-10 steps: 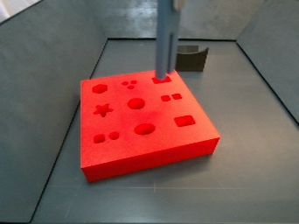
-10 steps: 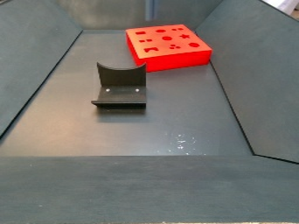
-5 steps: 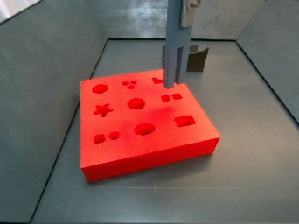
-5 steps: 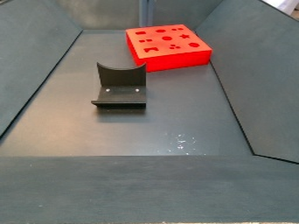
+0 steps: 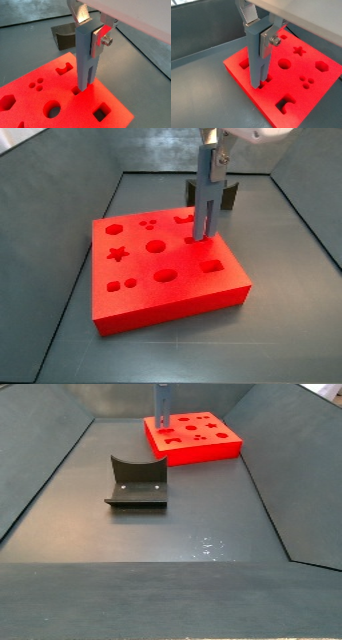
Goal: Pick up the double-square object. Move up. Move to above the board. Insert the double-square object.
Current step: Insert the double-square object.
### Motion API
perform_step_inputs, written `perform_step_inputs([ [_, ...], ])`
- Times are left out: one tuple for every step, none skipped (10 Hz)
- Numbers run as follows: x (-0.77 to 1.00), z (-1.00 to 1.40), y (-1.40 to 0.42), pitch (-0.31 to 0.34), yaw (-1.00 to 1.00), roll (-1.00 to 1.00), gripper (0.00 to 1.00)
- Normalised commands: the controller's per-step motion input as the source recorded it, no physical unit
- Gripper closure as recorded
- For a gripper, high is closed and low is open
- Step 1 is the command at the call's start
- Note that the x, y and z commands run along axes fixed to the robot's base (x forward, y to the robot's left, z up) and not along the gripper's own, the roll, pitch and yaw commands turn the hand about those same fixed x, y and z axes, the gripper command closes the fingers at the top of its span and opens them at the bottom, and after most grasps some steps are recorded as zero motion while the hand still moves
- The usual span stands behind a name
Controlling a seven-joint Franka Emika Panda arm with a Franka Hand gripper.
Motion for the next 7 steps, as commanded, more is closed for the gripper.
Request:
perform_step_inputs([
  [-0.15,-0.13,0.07,0.000,-0.31,-0.02,1.00],
  [-0.19,-0.17,0.04,0.010,-0.28,-0.04,1.00],
  [-0.13,-0.13,0.00,0.000,-0.23,-0.11,1.00],
  [-0.04,-0.09,0.00,0.000,-0.19,-0.20,1.00],
  [0.00,-0.11,0.00,0.000,-0.16,-0.20,1.00],
  [0.00,-0.11,0.00,0.000,-0.13,-0.19,1.00],
  [0.00,-0.17,0.00,0.000,-0.11,-0.19,1.00],
])
